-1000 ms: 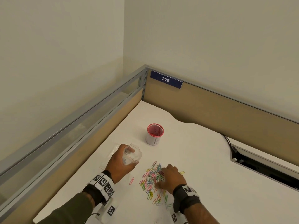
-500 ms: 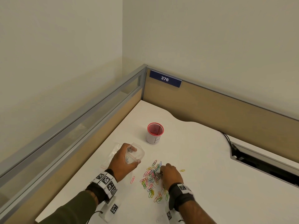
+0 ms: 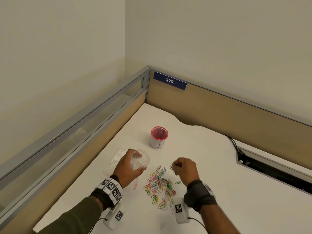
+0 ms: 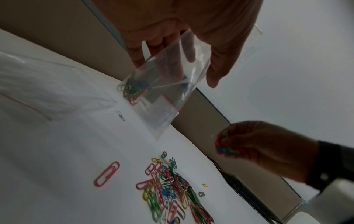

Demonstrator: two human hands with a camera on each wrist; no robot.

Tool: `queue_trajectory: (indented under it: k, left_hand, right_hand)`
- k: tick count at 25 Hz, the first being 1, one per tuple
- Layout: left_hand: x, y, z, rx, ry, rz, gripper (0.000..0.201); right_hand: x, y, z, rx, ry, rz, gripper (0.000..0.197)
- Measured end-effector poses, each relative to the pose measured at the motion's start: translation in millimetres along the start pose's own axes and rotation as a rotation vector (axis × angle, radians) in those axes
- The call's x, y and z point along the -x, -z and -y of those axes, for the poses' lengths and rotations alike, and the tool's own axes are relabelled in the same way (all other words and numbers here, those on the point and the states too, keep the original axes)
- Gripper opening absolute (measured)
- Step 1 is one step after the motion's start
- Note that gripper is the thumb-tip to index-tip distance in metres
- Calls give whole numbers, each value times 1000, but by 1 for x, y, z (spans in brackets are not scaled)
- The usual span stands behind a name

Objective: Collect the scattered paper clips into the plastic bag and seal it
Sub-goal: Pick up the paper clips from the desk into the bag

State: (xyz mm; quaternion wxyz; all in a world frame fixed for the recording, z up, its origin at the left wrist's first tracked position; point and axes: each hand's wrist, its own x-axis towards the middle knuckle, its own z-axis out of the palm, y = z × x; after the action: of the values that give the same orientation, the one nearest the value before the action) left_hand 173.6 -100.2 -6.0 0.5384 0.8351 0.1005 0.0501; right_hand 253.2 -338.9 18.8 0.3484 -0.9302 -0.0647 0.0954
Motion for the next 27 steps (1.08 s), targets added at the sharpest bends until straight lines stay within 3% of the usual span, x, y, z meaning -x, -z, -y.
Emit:
queue_trajectory:
  k: [7, 18, 23, 27]
  left_hand:
    - [0, -13, -13, -12, -7, 42, 53]
    - [-2, -20, -15, 5, -16, 38, 50]
    - [0, -17, -19, 13, -49, 47, 49]
    - [3, -18, -22, 42, -72, 62, 47]
  right_hand:
    - [13, 31, 83, -332, 158, 7, 5]
    - [19, -15, 124, 132, 313, 115, 10]
    - [23, -2, 124, 93, 314, 81, 12]
    - [28, 13, 118, -65, 317, 139, 15]
